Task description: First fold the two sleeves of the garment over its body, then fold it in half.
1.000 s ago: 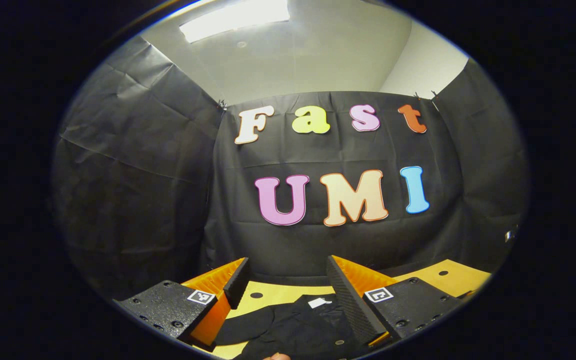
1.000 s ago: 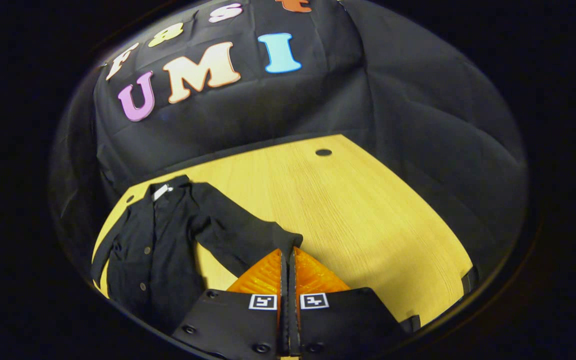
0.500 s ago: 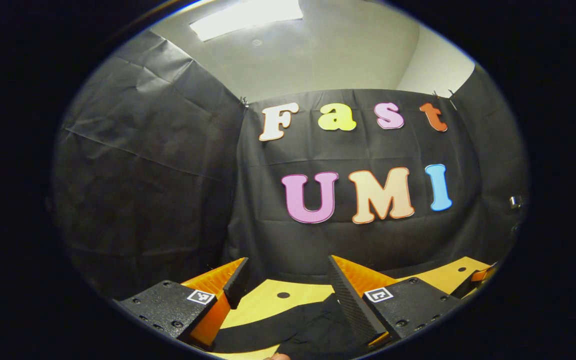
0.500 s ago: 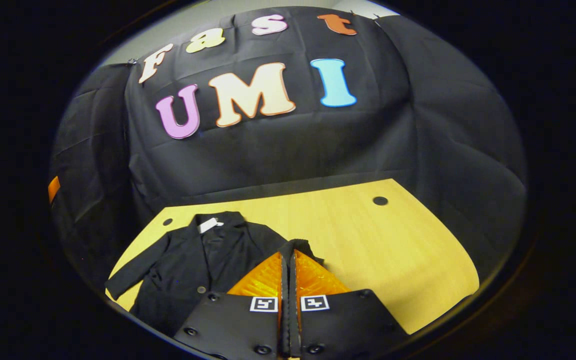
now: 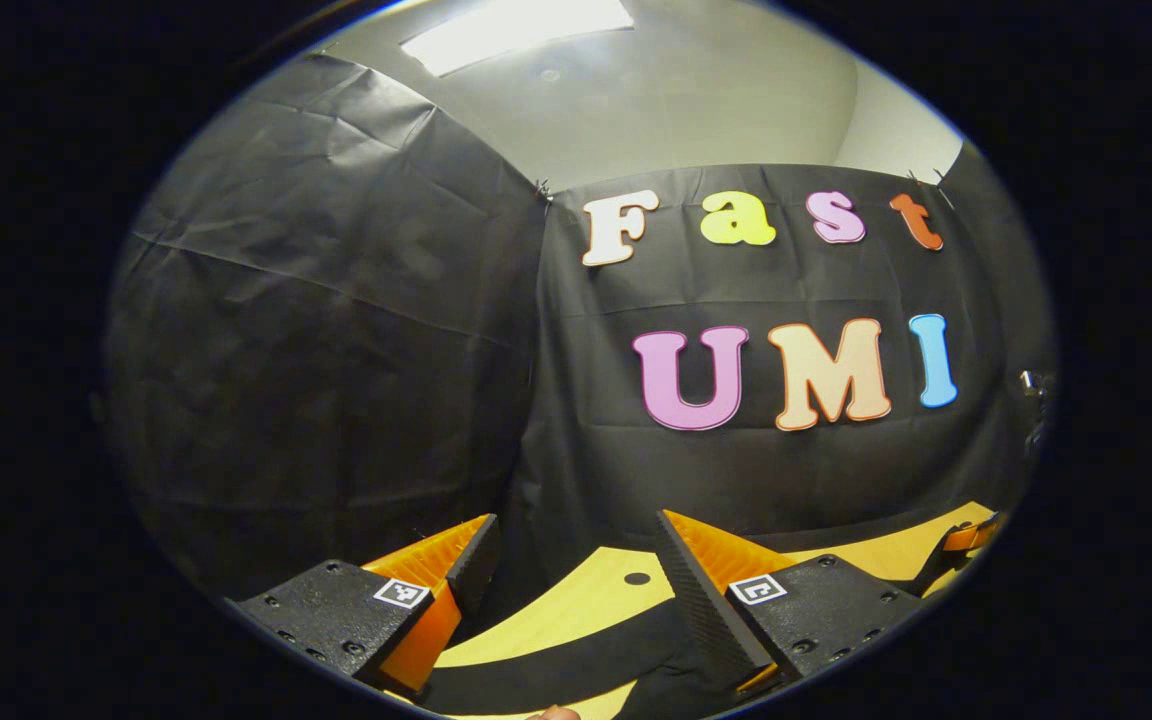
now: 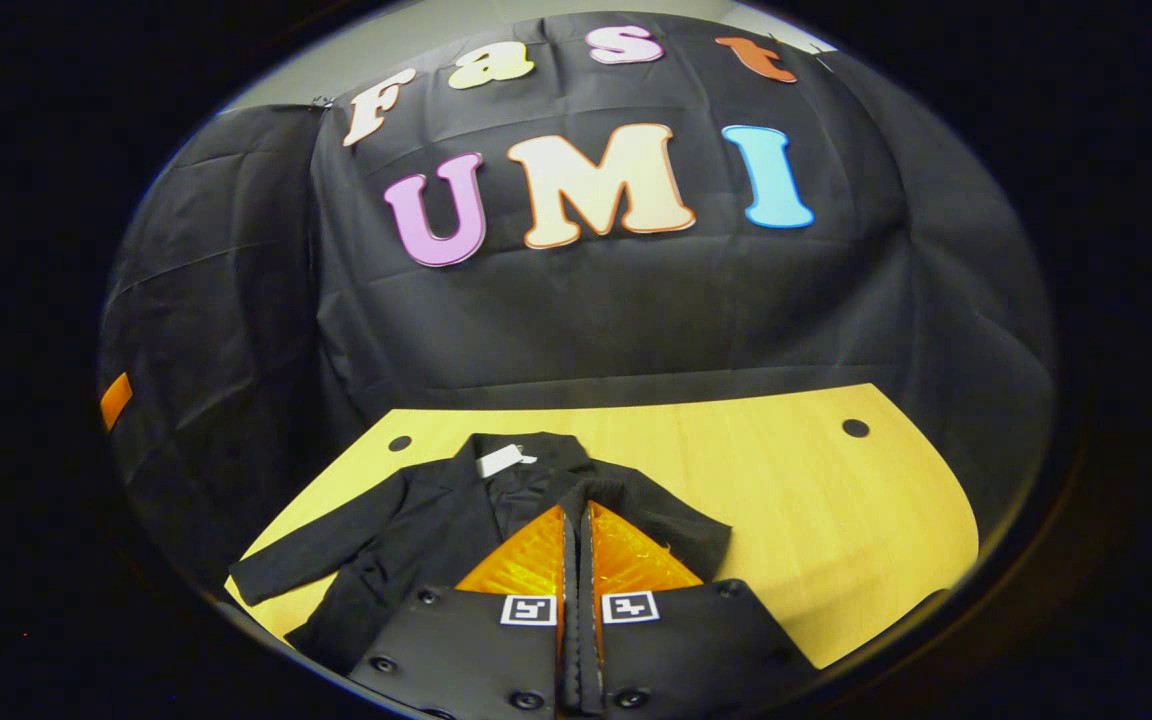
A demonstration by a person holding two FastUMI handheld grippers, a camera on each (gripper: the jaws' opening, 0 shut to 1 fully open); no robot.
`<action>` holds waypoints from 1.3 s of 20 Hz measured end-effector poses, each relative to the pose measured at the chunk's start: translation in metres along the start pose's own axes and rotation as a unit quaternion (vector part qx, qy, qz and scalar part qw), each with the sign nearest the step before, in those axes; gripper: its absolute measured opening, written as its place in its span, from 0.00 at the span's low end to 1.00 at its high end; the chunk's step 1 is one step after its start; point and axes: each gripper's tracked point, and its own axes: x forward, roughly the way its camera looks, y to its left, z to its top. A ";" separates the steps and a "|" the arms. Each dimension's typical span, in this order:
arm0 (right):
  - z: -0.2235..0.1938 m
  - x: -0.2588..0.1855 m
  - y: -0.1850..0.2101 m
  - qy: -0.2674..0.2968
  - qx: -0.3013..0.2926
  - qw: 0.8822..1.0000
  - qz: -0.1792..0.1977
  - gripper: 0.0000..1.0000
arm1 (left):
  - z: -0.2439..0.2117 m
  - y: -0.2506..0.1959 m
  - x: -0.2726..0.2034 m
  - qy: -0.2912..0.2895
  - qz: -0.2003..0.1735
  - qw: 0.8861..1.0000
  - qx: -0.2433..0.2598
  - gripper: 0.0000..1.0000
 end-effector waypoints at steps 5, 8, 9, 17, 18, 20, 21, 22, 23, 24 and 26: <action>0.007 0.019 0.061 -0.002 -0.029 0.999 0.035 0.02 | -0.010 0.033 0.006 0.010 0.021 1.000 0.005 0.94; 0.008 0.033 0.100 0.003 -0.041 0.998 0.057 0.02 | -0.019 0.051 0.008 0.016 0.026 1.000 0.006 0.95; 0.007 0.038 0.112 0.006 -0.043 0.997 0.063 0.02 | -0.021 0.057 0.008 0.018 0.028 0.999 0.005 0.95; -0.008 0.085 0.201 0.033 -0.084 0.991 0.103 0.02 | -0.046 0.099 0.012 0.039 0.045 0.998 0.006 0.93; -0.009 0.092 0.210 0.037 -0.088 0.990 0.107 0.02 | -0.049 0.104 0.013 0.041 0.048 0.998 0.007 0.93; -0.010 0.105 0.228 0.040 -0.097 0.988 0.113 0.02 | -0.055 0.112 0.012 0.047 0.053 0.997 0.007 0.95; -0.012 0.111 0.237 0.043 -0.102 0.987 0.116 0.02 | -0.058 0.115 0.013 0.049 0.056 0.997 0.008 0.95; -0.012 0.116 0.245 0.046 -0.107 0.986 0.121 0.02 | -0.062 0.118 0.014 0.053 0.058 0.997 0.010 0.95; -0.014 0.120 0.254 0.044 -0.113 0.985 0.124 0.02 | -0.066 0.120 0.015 0.057 0.059 0.997 0.010 0.93; -0.011 0.123 0.260 0.041 -0.118 0.984 0.126 0.05 | -0.071 0.122 0.015 0.062 0.060 0.996 0.011 0.93; -0.016 0.127 0.274 0.041 -0.116 0.983 0.139 0.07 | -0.086 0.124 0.016 0.077 0.060 0.995 0.011 0.93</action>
